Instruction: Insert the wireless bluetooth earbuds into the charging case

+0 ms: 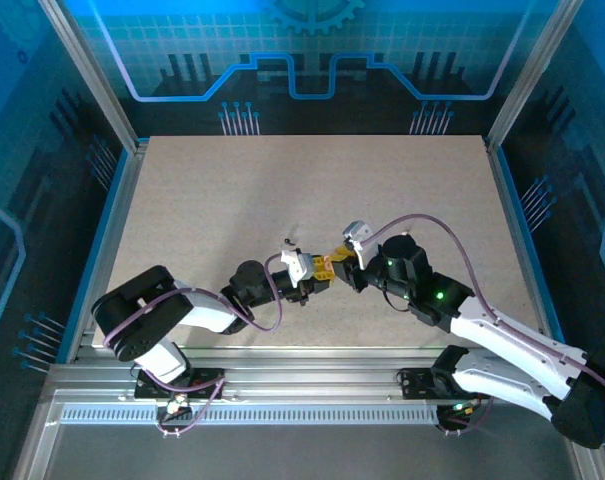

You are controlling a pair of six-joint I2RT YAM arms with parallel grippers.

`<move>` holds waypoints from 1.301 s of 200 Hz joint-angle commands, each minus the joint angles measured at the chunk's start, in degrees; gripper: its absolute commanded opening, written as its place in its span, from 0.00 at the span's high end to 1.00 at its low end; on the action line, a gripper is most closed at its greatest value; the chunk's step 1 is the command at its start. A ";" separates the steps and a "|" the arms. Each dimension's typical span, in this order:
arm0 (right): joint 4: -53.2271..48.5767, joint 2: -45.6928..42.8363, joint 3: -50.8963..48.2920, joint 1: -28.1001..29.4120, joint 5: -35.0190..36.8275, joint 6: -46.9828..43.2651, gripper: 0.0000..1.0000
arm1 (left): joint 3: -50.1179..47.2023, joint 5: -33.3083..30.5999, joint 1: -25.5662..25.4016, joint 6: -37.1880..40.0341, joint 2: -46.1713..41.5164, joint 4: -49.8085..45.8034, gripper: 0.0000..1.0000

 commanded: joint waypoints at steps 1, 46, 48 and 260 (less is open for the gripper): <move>-2.09 -0.39 -2.32 0.35 -1.31 -0.94 0.77 | 2.60 -0.57 -0.49 -1.96 -2.65 4.28 0.82; -2.22 -0.40 -2.63 0.31 -0.87 -1.80 0.77 | 3.07 -0.26 -0.40 -3.15 -3.00 4.26 0.82; -2.14 -0.35 -2.68 0.33 -0.85 -1.74 0.77 | 3.08 -0.29 -0.46 -3.23 -3.02 4.26 0.82; -1.38 1.28 -3.74 0.91 0.49 6.12 0.76 | 3.27 -2.17 -0.48 -4.05 -5.04 4.26 0.83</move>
